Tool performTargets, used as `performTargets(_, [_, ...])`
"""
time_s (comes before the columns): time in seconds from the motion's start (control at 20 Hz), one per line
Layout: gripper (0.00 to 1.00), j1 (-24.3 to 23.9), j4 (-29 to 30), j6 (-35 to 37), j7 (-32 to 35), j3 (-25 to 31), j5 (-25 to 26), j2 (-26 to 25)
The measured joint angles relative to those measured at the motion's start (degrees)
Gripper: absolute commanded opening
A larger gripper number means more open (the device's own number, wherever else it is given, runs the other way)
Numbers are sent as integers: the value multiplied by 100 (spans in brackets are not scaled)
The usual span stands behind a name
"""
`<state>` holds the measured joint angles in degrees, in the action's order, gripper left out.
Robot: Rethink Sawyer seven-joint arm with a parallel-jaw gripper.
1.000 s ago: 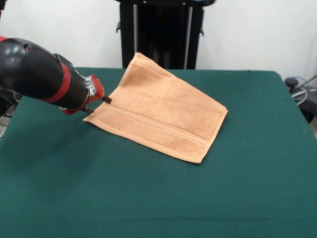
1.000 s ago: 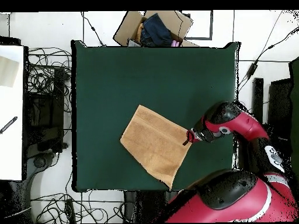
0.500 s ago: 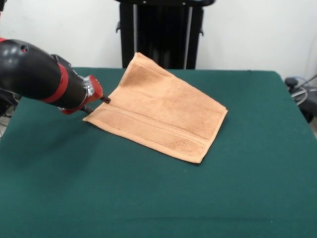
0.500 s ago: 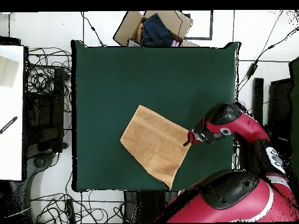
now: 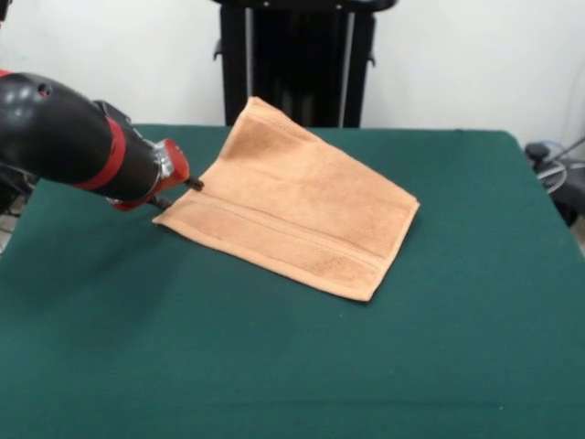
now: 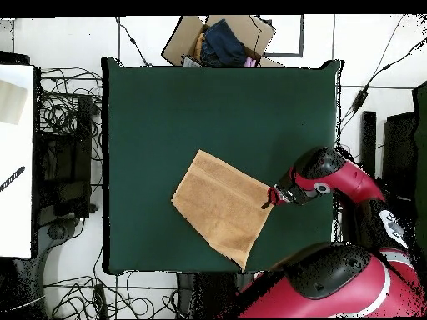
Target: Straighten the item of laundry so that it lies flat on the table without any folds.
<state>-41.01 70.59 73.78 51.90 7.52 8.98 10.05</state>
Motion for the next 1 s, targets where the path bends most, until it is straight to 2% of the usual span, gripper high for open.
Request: performTargets(1.0, [100,0,39,-89,0,0,124,55])
